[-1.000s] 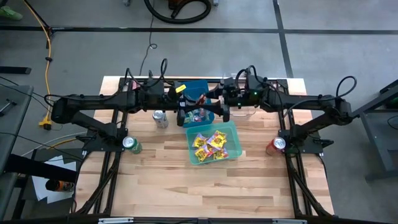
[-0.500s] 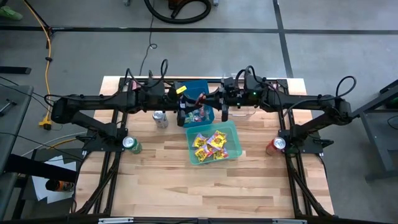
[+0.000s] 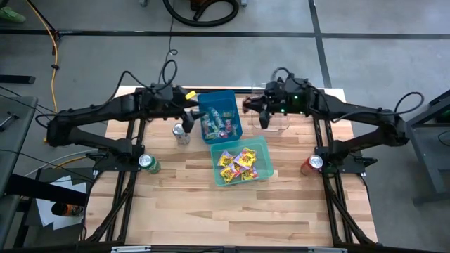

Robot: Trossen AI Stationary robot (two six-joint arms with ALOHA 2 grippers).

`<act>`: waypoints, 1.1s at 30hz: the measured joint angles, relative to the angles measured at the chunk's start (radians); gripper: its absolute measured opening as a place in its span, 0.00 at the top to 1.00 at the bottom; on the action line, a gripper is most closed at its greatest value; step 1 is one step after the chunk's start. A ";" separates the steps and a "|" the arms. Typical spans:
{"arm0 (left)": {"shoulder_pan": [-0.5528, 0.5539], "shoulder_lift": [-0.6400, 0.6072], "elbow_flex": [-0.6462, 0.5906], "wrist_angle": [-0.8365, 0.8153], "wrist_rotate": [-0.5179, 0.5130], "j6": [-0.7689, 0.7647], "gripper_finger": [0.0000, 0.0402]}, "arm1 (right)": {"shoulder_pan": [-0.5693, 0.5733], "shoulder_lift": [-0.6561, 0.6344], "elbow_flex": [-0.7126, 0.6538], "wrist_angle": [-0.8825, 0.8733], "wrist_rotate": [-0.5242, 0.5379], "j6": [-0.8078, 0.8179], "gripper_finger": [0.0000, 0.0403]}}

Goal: Sort candy
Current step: Put the brown candy into the transparent bin

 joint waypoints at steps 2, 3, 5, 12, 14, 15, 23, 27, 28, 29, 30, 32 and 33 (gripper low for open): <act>0.005 -0.004 0.000 -0.036 -0.025 -0.002 0.42 | -0.027 0.001 0.000 -0.128 0.042 -0.007 0.95; 0.008 -0.004 0.000 -0.040 -0.031 -0.003 0.42 | -0.043 0.005 -0.001 -0.187 0.053 -0.019 0.95; 0.007 -0.003 -0.009 -0.029 -0.033 -0.005 0.42 | -0.074 0.010 -0.033 -0.230 0.067 -0.031 0.95; -0.014 -0.026 -0.163 0.136 -0.004 -0.119 0.42 | -0.241 0.010 -0.304 -0.164 0.073 0.086 0.95; -0.020 -0.034 -0.186 0.135 -0.005 -0.150 0.42 | -0.286 0.010 -0.354 -0.141 0.073 0.147 0.95; -0.020 -0.038 -0.197 0.133 -0.005 -0.159 0.42 | -0.304 0.010 -0.368 -0.127 0.073 0.182 0.94; -0.018 -0.050 -0.204 0.159 -0.014 -0.158 0.42 | -0.401 0.011 -0.414 -0.109 0.051 0.288 0.78; -0.018 -0.050 -0.204 0.164 -0.015 -0.153 0.42 | -0.402 0.011 -0.408 -0.103 0.045 0.288 0.61; -0.018 -0.050 -0.204 0.165 -0.014 -0.153 0.42 | -0.401 0.011 -0.408 -0.101 0.045 0.292 0.56; -0.018 -0.050 -0.204 0.165 -0.014 -0.153 0.42 | -0.401 0.011 -0.408 -0.102 0.045 0.294 0.52; -0.018 -0.050 -0.204 0.165 -0.015 -0.155 0.42 | -0.402 0.011 -0.408 -0.103 0.045 0.290 0.48; -0.016 -0.050 -0.198 0.158 -0.015 -0.161 0.42 | -0.402 0.008 -0.408 -0.103 0.045 0.289 0.40; -0.011 -0.049 -0.189 0.155 -0.015 -0.160 0.42 | -0.402 0.005 -0.408 -0.102 0.039 0.292 0.38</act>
